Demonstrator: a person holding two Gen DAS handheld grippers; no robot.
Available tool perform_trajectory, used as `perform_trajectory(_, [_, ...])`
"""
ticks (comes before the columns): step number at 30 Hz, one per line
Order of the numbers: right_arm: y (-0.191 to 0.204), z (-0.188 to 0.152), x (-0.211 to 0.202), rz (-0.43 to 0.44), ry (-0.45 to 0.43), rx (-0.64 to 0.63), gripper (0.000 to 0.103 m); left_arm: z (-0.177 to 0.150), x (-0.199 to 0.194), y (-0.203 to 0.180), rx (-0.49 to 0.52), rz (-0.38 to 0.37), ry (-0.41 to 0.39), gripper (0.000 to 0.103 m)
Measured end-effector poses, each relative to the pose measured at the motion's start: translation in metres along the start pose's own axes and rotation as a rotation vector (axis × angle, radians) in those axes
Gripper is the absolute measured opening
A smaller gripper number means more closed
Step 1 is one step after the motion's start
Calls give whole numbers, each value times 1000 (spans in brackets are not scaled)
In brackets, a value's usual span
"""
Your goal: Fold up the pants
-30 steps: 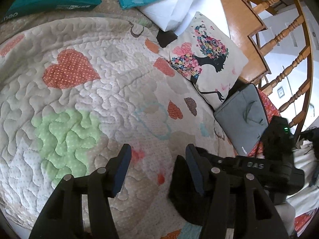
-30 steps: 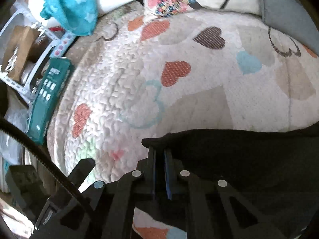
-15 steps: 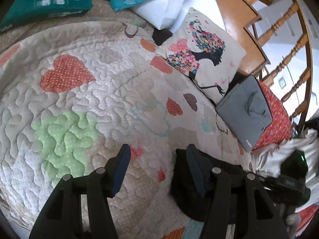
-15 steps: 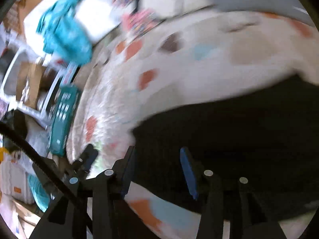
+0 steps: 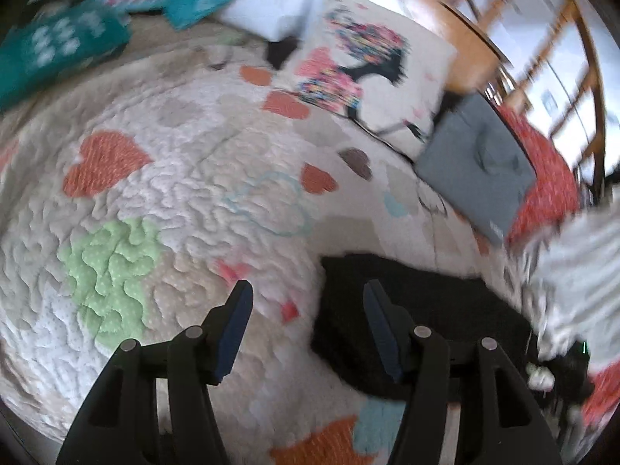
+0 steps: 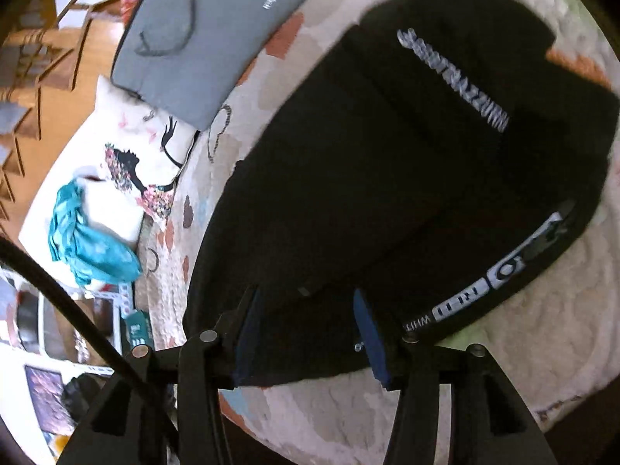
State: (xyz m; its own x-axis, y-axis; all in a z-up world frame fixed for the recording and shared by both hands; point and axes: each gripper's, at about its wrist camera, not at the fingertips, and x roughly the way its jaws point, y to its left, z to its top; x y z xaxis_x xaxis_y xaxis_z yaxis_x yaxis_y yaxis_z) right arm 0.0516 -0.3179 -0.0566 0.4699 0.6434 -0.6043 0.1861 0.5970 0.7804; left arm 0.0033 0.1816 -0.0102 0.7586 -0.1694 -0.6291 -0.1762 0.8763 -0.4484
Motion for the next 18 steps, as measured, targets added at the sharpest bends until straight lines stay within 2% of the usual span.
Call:
perform_trajectory(1, [-2, 1, 7, 10, 8, 11, 56, -4, -5, -11, 43, -5, 7, 58])
perform_trajectory(3, [-4, 0, 20, 41, 17, 37, 56, -9, -8, -24, 66, -29, 31, 58])
perform_trajectory(6, [2, 3, 31, 86, -56, 43, 56, -13, -1, -41, 68, -63, 73, 59])
perform_trajectory(7, [-1, 6, 31, 101, -75, 50, 48, -14, 3, -48, 70, -59, 84, 59])
perform_trajectory(8, [0, 7, 33, 109, -77, 55, 35, -15, 6, -52, 67, -59, 94, 59])
perform_trajectory(9, [0, 7, 35, 119, -66, 59, 11, -15, 9, -55, 61, -63, 103, 59])
perform_trajectory(11, [1, 4, 31, 129, -56, 50, 11, -15, 14, -62, 64, -68, 119, 59])
perform_trajectory(15, [6, -9, -6, 130, -63, -21, 10, -11, 16, -72, 105, -56, 121, 59])
perform_trajectory(18, [-3, -19, -26, 115, -55, -15, 11, -9, 17, -72, 100, -58, 129, 59])
